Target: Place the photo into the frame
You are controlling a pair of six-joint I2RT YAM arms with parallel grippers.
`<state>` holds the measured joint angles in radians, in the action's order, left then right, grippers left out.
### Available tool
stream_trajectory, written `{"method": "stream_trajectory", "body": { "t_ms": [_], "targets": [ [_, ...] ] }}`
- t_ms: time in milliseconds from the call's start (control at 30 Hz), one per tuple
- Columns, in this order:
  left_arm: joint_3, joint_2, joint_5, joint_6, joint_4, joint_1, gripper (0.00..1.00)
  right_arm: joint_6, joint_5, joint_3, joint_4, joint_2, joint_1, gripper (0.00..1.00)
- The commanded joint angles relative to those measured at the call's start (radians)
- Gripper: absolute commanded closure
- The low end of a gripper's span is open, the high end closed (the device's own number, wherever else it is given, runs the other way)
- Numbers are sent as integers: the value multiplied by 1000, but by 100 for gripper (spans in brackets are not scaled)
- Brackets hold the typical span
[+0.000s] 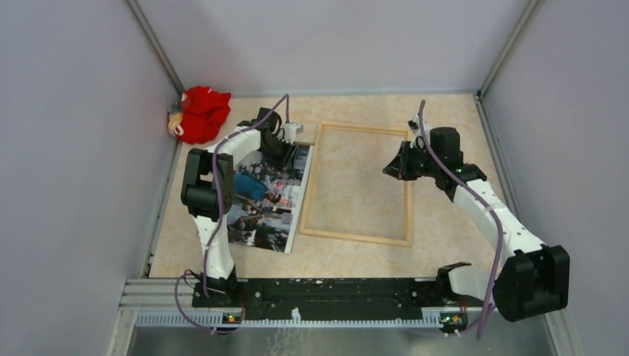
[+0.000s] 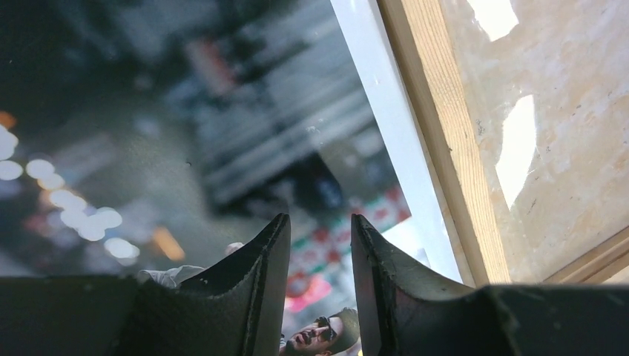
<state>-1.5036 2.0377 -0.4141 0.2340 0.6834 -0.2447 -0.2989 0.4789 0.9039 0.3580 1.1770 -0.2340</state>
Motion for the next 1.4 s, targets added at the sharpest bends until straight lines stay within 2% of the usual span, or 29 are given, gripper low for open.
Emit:
{"method": "stream_trajectory", "body": {
  "t_ms": [0,300,1133,1367],
  "targets": [
    [-25,0,-7,-5,9,1,58,-34,-99,-12,-132,33,-10,100],
    [-4,-1,-40,3,4,-15,59,-121,-151,-91,-235,70,29,100],
    [-7,21,-48,15,-4,-98,60,-248,-90,-202,-375,142,65,100],
    [-7,26,-47,18,-6,-102,61,-275,-56,-223,-371,163,71,100]
  ]
}}
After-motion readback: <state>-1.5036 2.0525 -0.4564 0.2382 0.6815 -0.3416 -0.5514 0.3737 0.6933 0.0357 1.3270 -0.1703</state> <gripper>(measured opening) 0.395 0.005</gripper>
